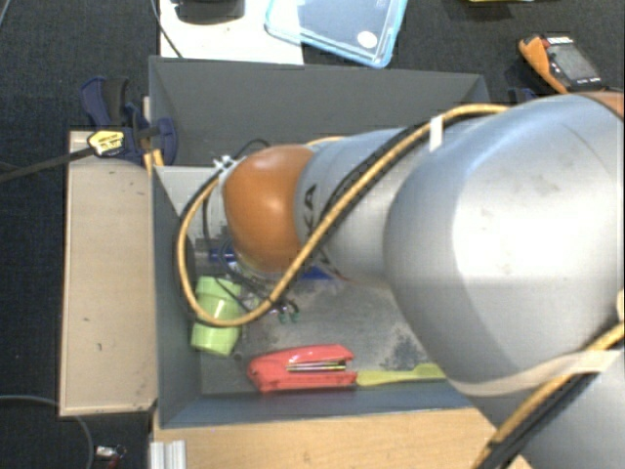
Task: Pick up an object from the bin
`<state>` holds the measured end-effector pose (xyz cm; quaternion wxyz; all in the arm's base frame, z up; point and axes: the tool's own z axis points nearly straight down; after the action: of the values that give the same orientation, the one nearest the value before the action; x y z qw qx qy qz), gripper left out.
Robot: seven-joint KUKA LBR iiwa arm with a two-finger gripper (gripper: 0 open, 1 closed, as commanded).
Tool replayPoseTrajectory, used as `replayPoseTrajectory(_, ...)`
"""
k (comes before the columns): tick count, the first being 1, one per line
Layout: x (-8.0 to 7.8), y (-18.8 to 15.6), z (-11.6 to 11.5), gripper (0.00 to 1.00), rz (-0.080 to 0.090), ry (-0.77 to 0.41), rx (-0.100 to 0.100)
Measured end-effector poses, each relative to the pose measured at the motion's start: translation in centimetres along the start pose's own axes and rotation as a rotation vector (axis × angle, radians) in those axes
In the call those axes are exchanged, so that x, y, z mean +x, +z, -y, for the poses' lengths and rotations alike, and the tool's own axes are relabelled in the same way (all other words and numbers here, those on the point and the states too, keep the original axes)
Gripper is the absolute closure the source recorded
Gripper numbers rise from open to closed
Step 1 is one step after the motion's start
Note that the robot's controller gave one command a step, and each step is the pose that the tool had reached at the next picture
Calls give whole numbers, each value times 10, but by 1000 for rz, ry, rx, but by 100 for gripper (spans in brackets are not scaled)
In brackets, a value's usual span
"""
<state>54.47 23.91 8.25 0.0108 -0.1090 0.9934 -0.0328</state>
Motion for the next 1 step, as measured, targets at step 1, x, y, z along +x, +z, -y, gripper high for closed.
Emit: replayPoseTrajectory(1,1,8,3,100,-17,87,9)
